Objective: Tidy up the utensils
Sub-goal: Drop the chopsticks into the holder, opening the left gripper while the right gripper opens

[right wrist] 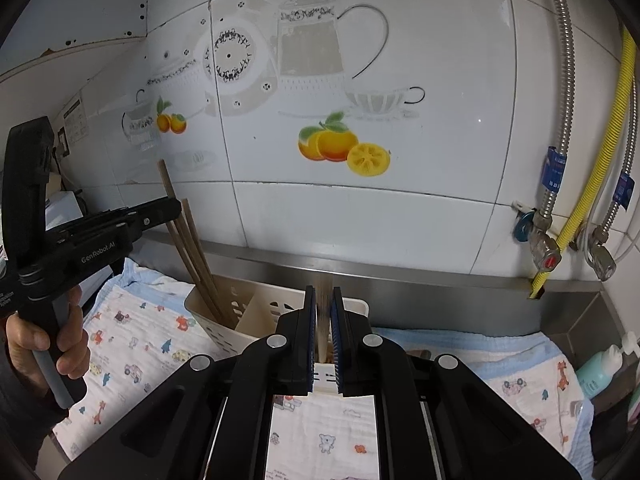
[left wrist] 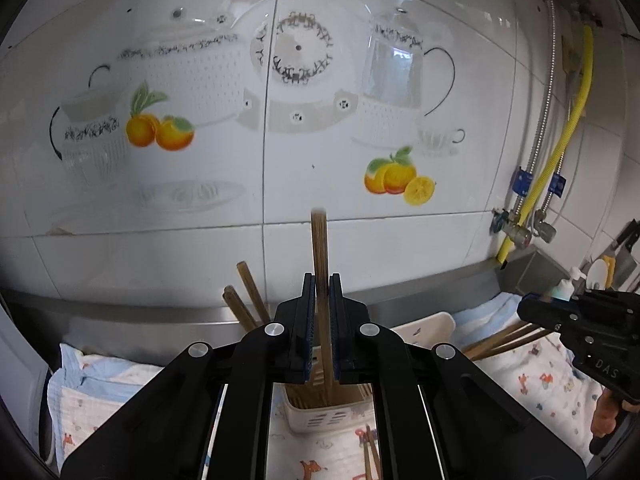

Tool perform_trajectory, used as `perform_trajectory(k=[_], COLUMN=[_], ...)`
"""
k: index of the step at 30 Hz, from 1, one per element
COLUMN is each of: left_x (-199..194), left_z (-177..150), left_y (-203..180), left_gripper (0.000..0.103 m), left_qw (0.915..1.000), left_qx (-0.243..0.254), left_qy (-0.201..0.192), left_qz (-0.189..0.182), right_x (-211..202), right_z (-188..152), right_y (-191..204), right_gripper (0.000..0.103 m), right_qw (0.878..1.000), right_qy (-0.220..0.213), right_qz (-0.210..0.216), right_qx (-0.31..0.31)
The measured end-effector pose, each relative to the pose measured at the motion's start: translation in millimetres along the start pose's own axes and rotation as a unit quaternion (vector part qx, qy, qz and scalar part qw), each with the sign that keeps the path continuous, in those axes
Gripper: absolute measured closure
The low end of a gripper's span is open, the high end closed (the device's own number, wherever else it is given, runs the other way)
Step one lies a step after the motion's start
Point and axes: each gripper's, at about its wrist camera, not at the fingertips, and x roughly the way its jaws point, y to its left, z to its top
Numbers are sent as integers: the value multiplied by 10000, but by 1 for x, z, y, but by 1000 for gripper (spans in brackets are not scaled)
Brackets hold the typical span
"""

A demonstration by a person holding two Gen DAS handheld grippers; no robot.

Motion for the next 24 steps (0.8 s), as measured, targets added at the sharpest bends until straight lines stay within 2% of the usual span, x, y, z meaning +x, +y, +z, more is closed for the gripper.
perform_trajectory(k=[3, 5, 9, 11, 14, 19, 20, 21, 22, 24], left_x=[-3, -8, -28, -41, -57, -81, -85, -90, -94, -100], left_z=[-2, -2, -4, -8, -18, -46, -53, -60, -66, -77], left_y=[0, 0, 2, 4, 8, 15, 18, 21, 25, 30], left_gripper=[95, 94, 79, 79, 79, 76, 73, 61, 55, 55], left_qw=[10000, 10000, 9999, 9999, 9999, 9999, 9998, 9996, 9995, 9993], left_qx=[23, 23, 4, -12, -62, -78, -115, -166, -210, -273], left_qy=[9, -4, -98, -131, -120, -58, -31, 5, -4, -1], left_qz=[2, -37, -27, -16, -3, 128, 166, 219, 253, 268], right_x=[-3, -7, -23, -31, -48, -63, -64, -64, -64, -61], right_z=[-1, -1, -7, -13, -28, -69, -76, -86, -94, -114], right_y=[-1, -2, 2, 6, 17, 39, 43, 49, 53, 62], right_gripper=[93, 87, 84, 81, 78, 77, 77, 77, 77, 77], right_qw=[10000, 9999, 9998, 9998, 9996, 9998, 9998, 9999, 9999, 9998], right_qy=[-48, -74, -165, -203, -277, -188, -161, -121, -89, 37], right_qz=[-38, -48, -77, -85, -93, 85, 81, 67, 75, 154], right_qx=[31, 67, 60, 25, -10, 51, 51, 42, 46, 127])
